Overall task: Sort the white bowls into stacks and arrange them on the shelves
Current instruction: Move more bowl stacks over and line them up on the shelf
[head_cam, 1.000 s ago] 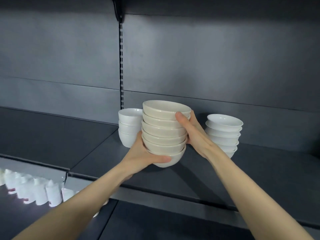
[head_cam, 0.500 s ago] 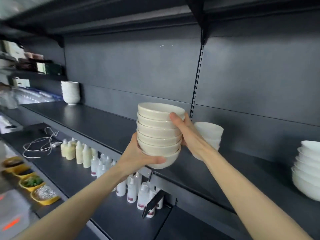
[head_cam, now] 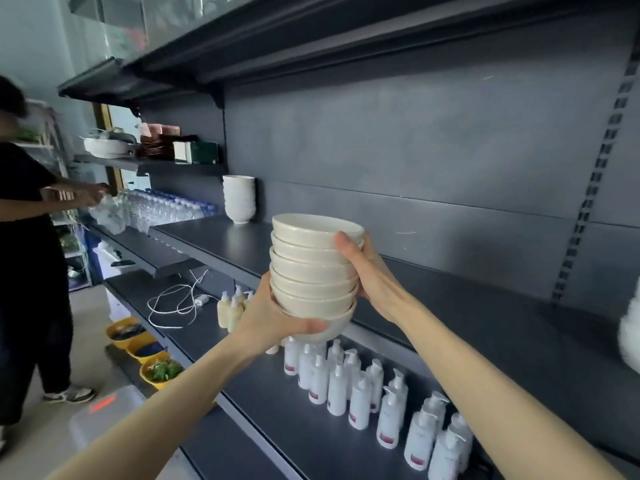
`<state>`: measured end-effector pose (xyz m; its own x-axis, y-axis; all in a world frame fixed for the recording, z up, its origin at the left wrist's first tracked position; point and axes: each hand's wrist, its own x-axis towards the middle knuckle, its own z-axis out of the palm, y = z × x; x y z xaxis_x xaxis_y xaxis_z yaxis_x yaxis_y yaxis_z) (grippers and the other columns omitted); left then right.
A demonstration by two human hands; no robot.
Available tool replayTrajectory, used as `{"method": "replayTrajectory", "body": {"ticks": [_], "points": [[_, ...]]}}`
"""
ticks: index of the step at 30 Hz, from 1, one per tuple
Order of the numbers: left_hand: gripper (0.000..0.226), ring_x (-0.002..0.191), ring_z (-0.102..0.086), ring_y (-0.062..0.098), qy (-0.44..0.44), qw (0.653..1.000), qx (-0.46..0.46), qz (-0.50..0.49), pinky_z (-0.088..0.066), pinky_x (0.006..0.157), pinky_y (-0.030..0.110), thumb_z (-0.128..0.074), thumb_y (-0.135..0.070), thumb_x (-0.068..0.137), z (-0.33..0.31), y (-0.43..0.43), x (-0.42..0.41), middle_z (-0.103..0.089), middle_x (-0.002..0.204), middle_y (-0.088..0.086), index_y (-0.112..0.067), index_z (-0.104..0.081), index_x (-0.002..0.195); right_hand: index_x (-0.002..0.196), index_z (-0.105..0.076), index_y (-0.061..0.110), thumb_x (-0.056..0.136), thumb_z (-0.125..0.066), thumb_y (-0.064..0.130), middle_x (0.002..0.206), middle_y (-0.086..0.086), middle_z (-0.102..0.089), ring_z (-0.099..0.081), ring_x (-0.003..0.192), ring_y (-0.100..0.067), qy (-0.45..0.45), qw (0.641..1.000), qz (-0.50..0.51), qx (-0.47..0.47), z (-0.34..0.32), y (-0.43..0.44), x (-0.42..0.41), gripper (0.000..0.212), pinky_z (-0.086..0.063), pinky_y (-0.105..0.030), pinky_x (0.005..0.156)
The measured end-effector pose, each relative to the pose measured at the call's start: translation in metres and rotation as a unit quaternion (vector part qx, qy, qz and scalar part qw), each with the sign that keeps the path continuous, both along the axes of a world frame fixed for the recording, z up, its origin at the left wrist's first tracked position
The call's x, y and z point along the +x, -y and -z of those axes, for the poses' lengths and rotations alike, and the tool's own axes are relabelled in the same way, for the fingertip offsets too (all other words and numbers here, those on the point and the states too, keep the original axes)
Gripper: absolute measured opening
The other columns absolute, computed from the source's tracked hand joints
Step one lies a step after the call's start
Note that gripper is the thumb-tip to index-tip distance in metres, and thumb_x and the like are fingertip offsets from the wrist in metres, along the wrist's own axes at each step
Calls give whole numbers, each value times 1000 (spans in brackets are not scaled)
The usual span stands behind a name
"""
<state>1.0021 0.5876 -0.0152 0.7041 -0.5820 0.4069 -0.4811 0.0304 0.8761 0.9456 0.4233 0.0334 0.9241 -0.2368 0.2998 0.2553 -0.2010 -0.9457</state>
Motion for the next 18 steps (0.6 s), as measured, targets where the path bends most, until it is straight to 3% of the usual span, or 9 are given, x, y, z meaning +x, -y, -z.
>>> {"method": "replayTrajectory", "body": {"ticks": [4, 8, 11, 13, 18], "points": [[76, 86, -68, 0, -2, 1000, -13, -5, -51, 64, 13, -84, -28, 45, -7, -16, 69, -73, 98, -12, -31, -54, 115, 131, -34, 31, 69, -56, 68, 121, 13, -57, -58, 109, -4, 5, 1000, 1, -5, -9, -16, 72, 76, -46, -44, 102], [76, 106, -65, 7, 7, 1000, -20, 5, -53, 83, 20, -85, -24, 49, -10, -20, 147, -71, 112, -9, -32, -55, 119, 132, -35, 29, 69, -57, 66, 119, 14, -58, -58, 107, -3, 15, 1000, 7, -1, -12, -21, 149, 76, -46, -43, 102], [76, 109, -64, 8, 10, 1000, -19, 12, -52, 86, 22, -87, -13, 55, -12, -19, 206, -70, 115, -8, -28, -54, 123, 131, -35, 30, 61, -60, 74, 122, 12, -57, -58, 111, -7, 11, 1000, 13, -10, -13, -19, 208, 87, -45, -45, 103], [76, 109, -64, 7, 7, 1000, -19, 18, -52, 88, 23, -86, -9, 58, -13, -19, 244, -69, 116, -9, -28, -54, 124, 132, -34, 31, 65, -58, 71, 121, 12, -57, -58, 110, -8, 7, 1000, 15, -8, -16, -19, 246, 82, -45, -46, 103], [73, 105, -64, 0, 2, 999, -30, 25, -51, 80, 13, -86, 4, 62, -20, -22, 335, -69, 112, -17, -36, -54, 115, 131, -35, 32, 54, -58, 76, 121, 11, -59, -59, 111, -9, 6, 1000, 21, -12, -23, -24, 337, 92, -46, -45, 102]]}}
